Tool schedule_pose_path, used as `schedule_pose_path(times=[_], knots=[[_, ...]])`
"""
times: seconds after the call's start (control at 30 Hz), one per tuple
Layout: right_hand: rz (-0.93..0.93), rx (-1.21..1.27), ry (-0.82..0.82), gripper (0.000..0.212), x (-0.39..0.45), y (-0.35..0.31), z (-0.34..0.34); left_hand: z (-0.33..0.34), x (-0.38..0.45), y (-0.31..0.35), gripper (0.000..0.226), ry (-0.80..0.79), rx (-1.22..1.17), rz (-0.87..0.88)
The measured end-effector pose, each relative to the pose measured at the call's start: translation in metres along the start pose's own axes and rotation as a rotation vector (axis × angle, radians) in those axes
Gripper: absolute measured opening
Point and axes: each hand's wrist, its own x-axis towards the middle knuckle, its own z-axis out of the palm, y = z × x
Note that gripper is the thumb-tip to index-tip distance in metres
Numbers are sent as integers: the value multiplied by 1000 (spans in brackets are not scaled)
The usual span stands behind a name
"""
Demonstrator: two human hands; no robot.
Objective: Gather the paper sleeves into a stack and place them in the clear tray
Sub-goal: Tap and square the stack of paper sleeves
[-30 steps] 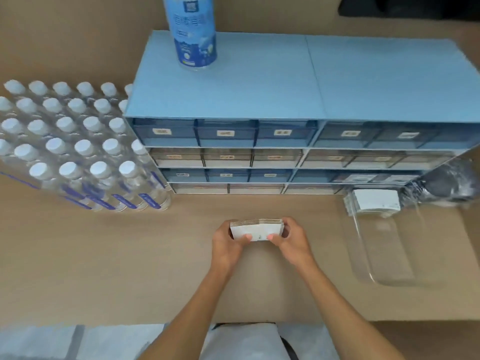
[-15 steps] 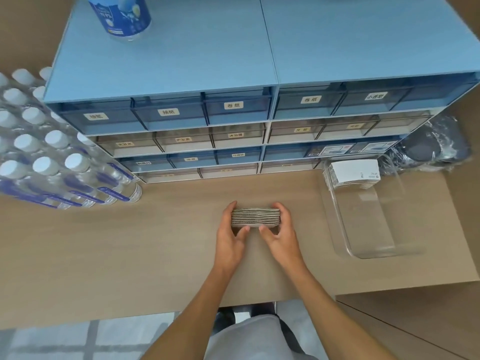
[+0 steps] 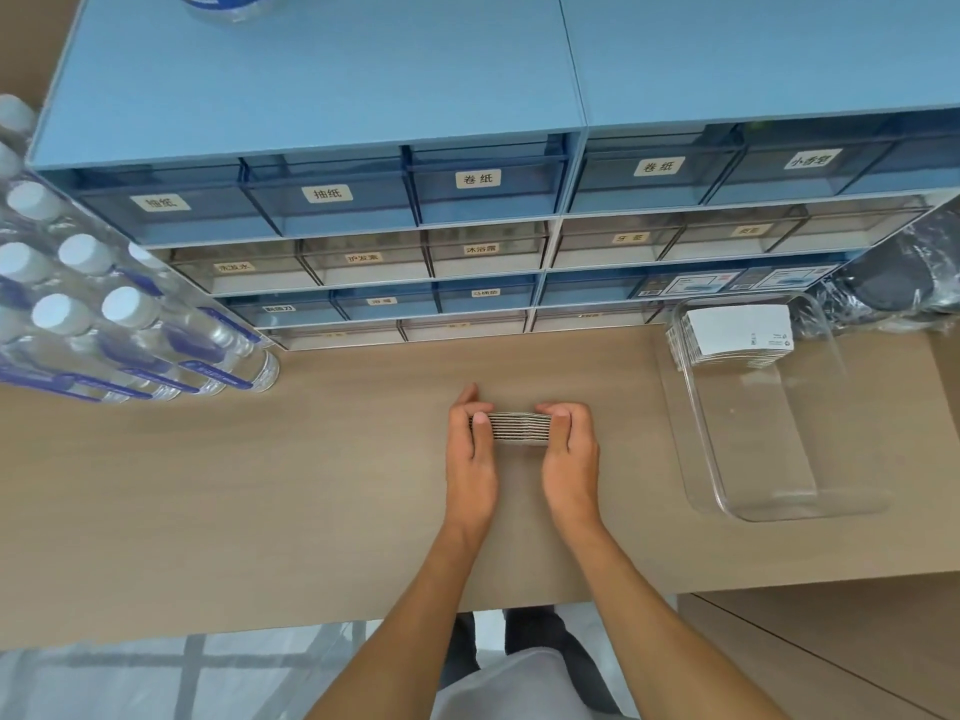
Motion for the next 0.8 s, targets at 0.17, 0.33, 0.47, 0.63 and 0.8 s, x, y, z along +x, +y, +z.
schedule_pose_path(times=[0.17, 0.33, 0.47, 0.63, 0.8], knots=[[-24, -34, 23, 24, 4, -1, 4, -3, 6, -4, 25, -55, 39, 46], [-41, -71, 33, 25, 4, -1, 3, -14, 7, -8, 30, -209, 167, 101], [-50, -90, 3, 26, 4, -4, 2, -18, 8, -12, 35, -216, 268, 192], [-45, -111, -245, 24, 6, -4, -20, -16, 10, -9, 25, -188, 343, 208], [-67, -211, -481, 37, 16, 0, -39, -18, 11, -5, 23, -183, 366, 222]])
